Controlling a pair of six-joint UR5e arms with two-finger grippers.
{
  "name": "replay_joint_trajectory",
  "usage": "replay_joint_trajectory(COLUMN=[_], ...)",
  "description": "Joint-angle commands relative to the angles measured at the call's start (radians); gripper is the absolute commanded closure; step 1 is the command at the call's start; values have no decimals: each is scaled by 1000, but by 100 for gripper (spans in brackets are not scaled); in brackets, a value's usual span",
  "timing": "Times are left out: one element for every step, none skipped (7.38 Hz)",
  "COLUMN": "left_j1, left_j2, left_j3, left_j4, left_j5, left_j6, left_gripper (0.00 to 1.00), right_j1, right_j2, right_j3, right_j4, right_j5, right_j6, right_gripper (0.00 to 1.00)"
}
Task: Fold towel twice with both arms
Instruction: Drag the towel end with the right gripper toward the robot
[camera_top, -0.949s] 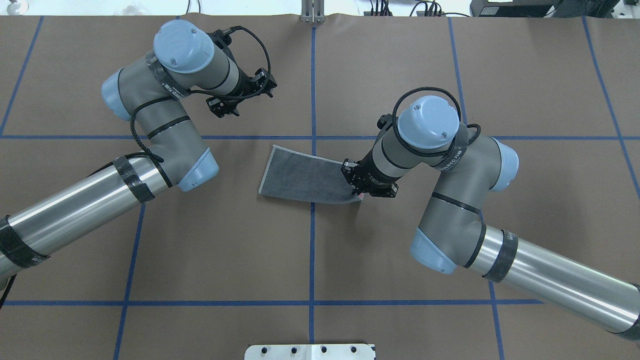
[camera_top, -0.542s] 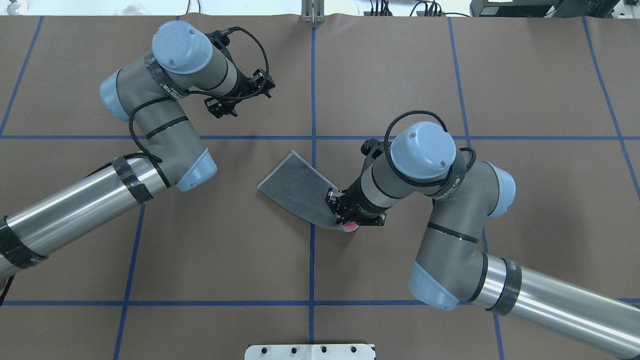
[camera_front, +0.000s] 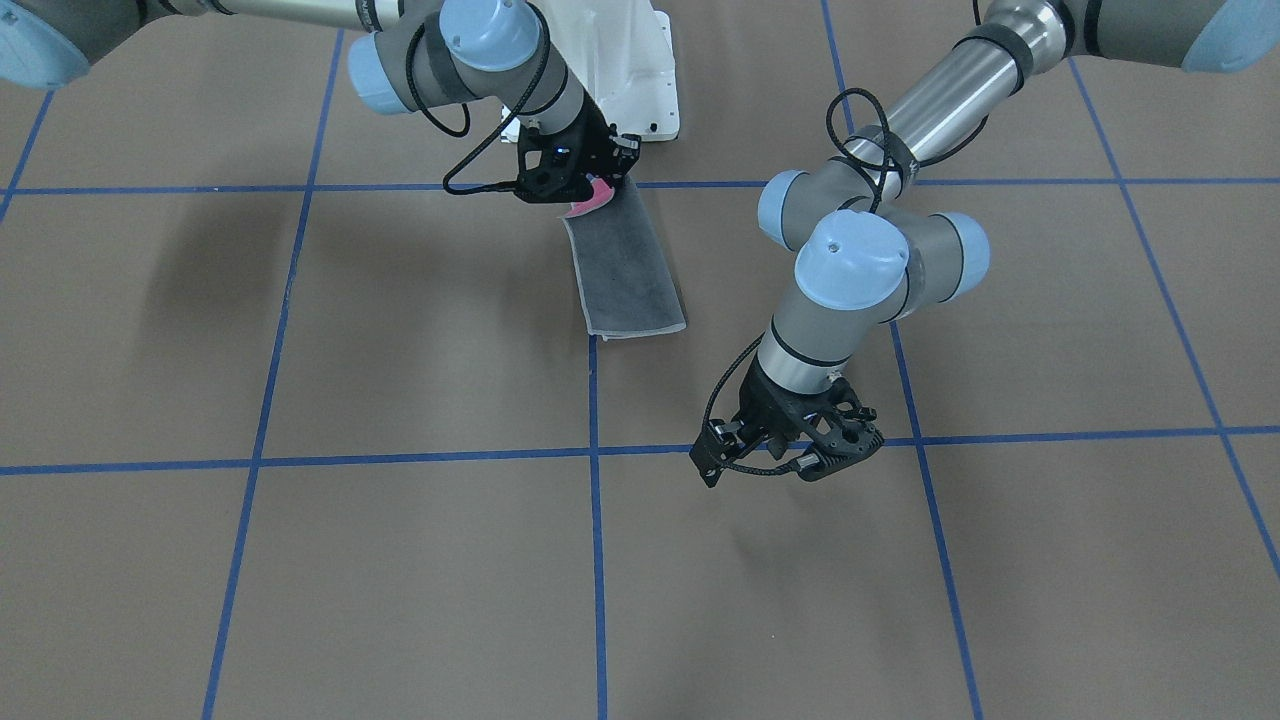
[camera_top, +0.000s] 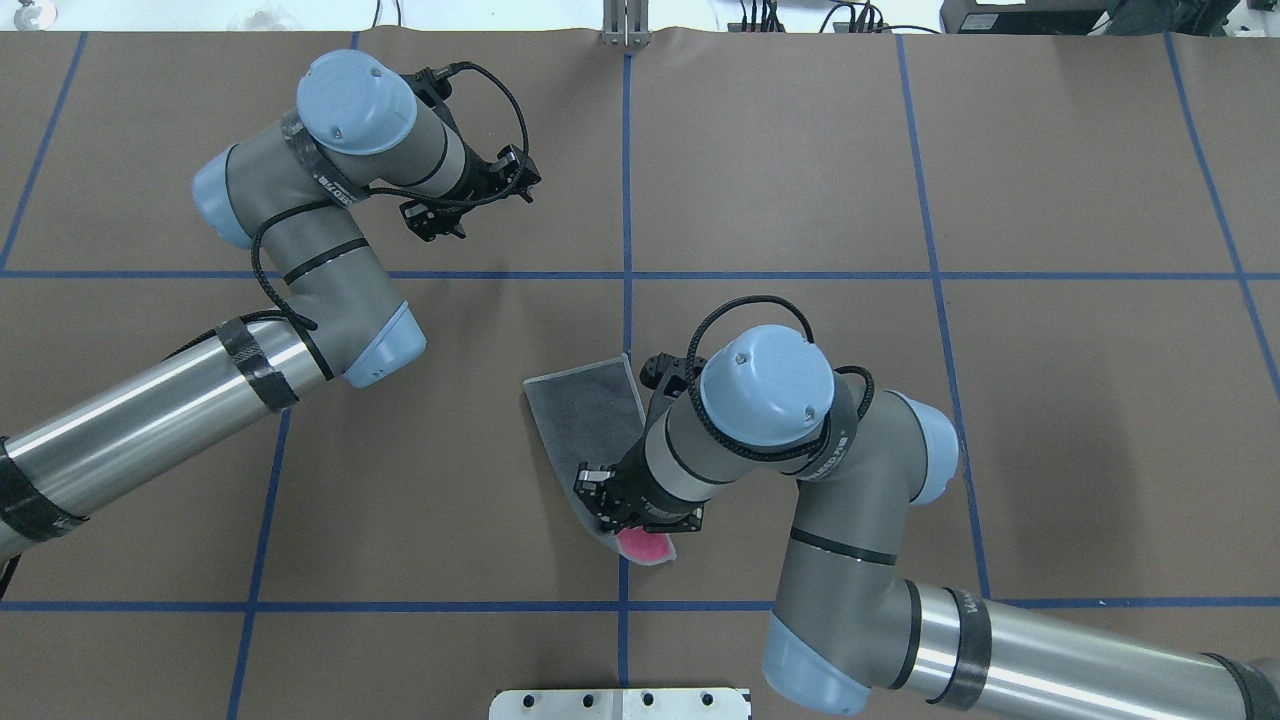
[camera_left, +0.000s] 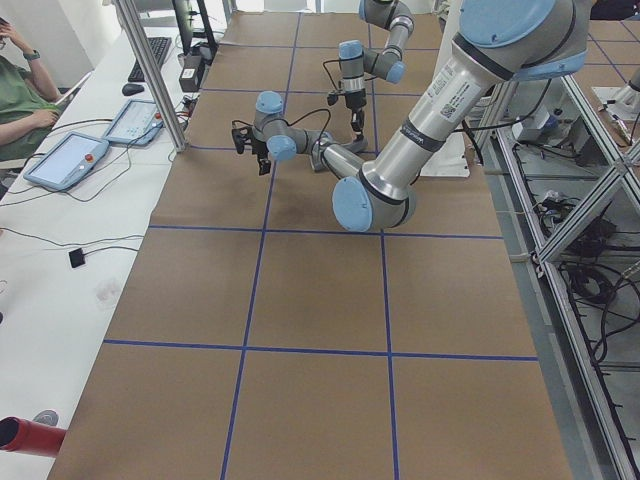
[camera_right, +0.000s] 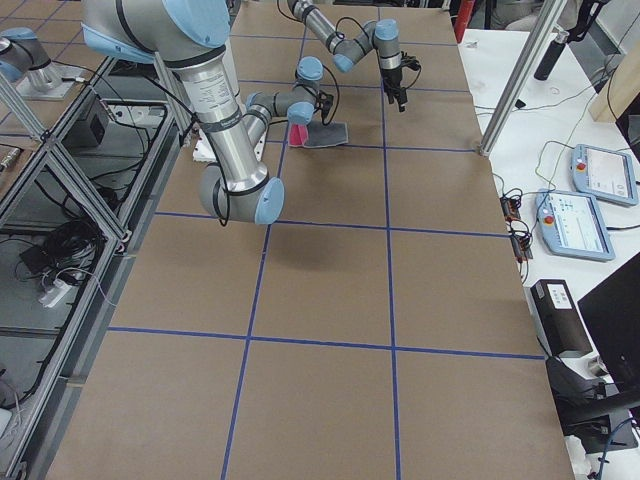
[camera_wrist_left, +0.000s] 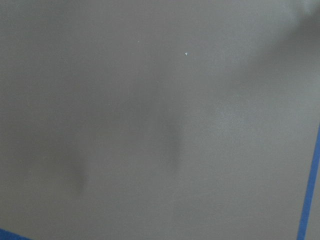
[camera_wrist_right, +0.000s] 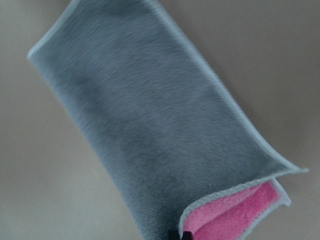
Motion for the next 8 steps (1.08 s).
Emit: replay_joint_trajectory(left_j1=[0, 1, 1, 0, 0, 0, -8, -20], left_j2=[1, 1, 1, 1, 1, 0, -2, -1], left_j3=[2, 2, 2, 2, -1, -8, -20, -52], left_j4=[0, 0, 0, 0, 0, 1, 9, 15], left_j5=[0, 0, 0, 0, 0, -18, -85, -116], left_j6=[1, 1, 1, 3, 3, 3, 1, -2], left_gripper=[0, 0, 0, 0, 0, 0, 0, 0], right_j1=[-12, -10, 0, 25, 67, 122, 213, 291], right_j2=[47, 52, 69, 90, 95, 86, 52, 8], right_j3=[-34, -34, -34, -34, -28, -28, -28, -22], right_j4=[4, 4, 3, 3, 3, 0, 0, -3], right_j5=[-10, -10, -10, -10, 7, 47, 167, 271], right_j6=[0, 5, 28, 58, 68, 65, 52, -1], right_gripper=[79, 2, 0, 0, 0, 0, 0, 0])
